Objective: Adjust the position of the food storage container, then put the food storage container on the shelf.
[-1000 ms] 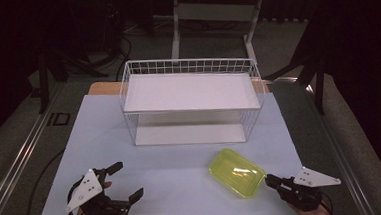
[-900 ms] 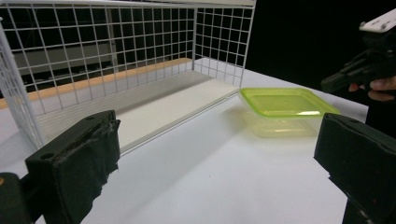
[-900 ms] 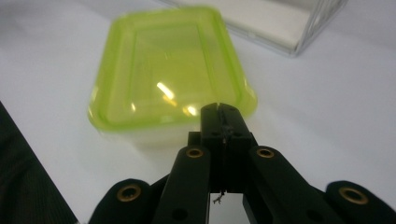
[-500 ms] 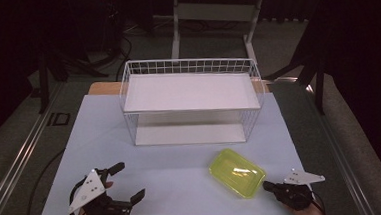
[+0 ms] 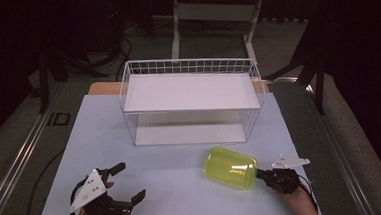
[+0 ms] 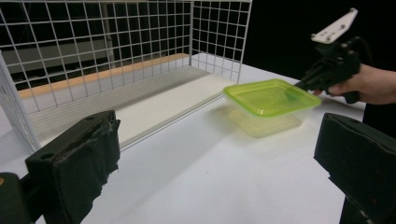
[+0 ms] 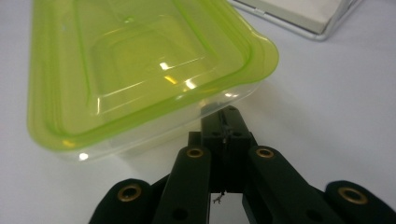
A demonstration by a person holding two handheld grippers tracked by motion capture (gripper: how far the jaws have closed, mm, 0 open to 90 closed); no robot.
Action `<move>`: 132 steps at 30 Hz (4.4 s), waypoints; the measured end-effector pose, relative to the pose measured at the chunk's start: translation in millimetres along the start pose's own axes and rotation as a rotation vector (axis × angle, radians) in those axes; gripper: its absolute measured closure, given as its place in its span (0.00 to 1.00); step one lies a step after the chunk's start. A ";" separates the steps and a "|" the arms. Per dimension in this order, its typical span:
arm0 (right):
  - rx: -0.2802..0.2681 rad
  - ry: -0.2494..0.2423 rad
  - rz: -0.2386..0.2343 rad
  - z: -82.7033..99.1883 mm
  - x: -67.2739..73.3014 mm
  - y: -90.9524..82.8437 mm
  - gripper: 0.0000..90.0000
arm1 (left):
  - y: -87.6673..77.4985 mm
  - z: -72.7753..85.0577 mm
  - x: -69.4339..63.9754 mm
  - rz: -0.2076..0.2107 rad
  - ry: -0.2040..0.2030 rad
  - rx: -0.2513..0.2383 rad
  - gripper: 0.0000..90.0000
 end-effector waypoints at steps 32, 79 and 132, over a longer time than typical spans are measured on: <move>0.059 -0.041 -0.059 -48.9 1.6 68.3 1.00 | 2.7 3.3 0.8 -0.011 -0.003 0.027 0.01; 0.046 -0.094 -0.149 -78.2 35.4 91.9 1.00 | 4.5 6.6 0.6 0.003 -0.010 0.052 0.01; -0.077 0.137 -0.041 -128.9 36.6 45.9 0.13 | 108.6 -30.8 10.9 0.049 -0.261 0.312 0.01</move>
Point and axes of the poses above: each handheld gripper's, and its own axes: y roughly forward along the jaws, z roughly out of its underside, x roughly to its left, the point moved 2 cm from there along y, roughly forward along the jaws, and after that the axes turned 15 degrees about -y, right-handed, at the moved point
